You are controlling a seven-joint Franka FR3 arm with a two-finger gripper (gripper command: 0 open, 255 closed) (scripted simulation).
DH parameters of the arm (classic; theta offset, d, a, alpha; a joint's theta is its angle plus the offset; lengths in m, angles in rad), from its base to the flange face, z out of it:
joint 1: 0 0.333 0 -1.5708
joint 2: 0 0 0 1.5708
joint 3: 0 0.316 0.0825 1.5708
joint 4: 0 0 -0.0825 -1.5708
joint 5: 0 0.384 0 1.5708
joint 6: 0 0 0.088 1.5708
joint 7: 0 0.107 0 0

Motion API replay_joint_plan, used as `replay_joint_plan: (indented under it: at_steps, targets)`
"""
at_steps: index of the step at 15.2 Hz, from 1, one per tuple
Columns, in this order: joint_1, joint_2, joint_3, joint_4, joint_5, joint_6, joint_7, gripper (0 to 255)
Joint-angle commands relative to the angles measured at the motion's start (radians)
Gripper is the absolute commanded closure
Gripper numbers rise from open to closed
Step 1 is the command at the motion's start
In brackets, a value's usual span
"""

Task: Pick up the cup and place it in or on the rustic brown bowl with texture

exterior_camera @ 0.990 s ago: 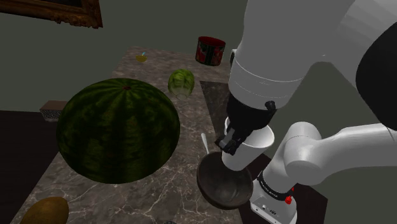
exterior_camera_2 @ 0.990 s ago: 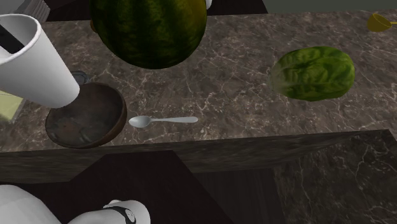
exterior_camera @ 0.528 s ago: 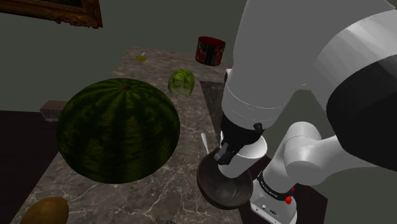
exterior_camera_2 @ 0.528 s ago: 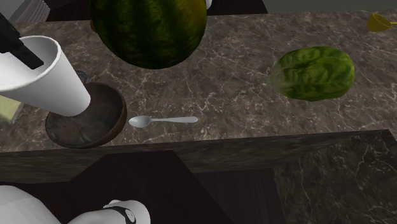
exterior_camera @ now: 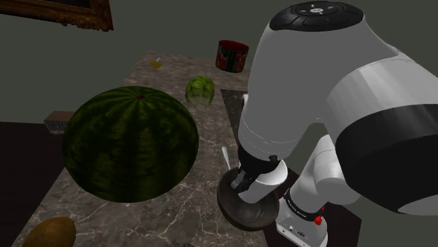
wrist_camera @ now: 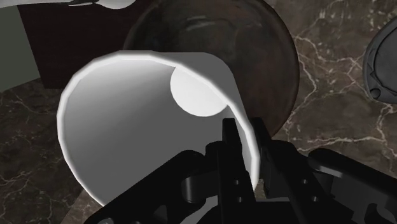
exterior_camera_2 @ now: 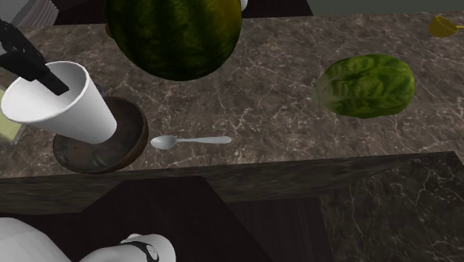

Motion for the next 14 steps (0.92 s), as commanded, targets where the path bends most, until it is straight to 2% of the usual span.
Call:
replay_joint_plan:
  at_steps: [1,6,7,12,14]
  targets:
    - [0.001,-0.002,0.0,-0.004,0.001,0.002,0.0,255]
    - [0.001,-0.002,0.0,-0.004,0.001,0.002,0.0,255]
    - [0.001,-0.002,0.0,-0.004,0.001,0.002,0.0,0]
    - [0.001,-0.002,0.0,-0.004,0.001,0.002,0.0,0]
    - [-0.012,0.017,-0.011,0.072,-0.016,-0.054,0.007,0]
